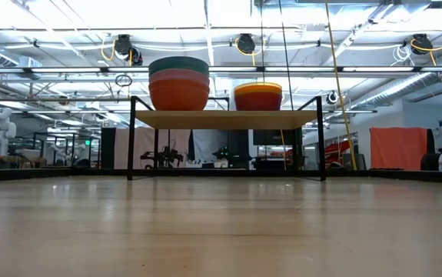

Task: Place and stack bowls onto a shelf
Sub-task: Return to Home Position

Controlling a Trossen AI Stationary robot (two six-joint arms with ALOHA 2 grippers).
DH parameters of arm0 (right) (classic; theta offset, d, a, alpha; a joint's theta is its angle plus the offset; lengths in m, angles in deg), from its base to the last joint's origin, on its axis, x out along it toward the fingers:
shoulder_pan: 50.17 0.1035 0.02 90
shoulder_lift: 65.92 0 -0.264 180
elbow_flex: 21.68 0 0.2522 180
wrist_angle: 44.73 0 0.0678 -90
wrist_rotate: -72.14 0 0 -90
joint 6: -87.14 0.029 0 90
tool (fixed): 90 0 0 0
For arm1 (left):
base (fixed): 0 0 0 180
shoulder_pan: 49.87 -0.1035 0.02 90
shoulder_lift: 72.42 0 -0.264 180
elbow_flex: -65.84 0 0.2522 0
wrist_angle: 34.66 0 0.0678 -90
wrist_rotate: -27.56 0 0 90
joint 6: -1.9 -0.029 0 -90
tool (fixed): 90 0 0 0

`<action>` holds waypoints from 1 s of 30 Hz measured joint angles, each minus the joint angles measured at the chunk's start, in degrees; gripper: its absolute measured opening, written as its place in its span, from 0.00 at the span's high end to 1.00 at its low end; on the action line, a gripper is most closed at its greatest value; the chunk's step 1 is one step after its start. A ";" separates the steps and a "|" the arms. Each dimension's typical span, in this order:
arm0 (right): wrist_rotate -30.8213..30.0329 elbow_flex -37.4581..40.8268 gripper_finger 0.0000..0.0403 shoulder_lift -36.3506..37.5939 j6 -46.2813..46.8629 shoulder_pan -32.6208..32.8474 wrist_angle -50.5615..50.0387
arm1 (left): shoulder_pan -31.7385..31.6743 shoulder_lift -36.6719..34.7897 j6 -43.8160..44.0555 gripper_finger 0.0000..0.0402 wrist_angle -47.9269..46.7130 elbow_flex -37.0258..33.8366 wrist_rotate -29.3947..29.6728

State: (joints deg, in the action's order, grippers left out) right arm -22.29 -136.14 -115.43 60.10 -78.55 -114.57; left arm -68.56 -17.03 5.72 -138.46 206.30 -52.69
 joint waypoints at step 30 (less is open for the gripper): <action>0.85 0.19 1.00 18.44 16.54 -0.01 -19.66 | -0.03 -20.22 -3.24 0.94 0.01 -0.49 0.86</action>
State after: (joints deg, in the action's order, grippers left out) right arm -21.44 -135.96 -97.00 76.64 -78.56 -134.23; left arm -68.59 -37.25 2.47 -138.45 205.80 -51.83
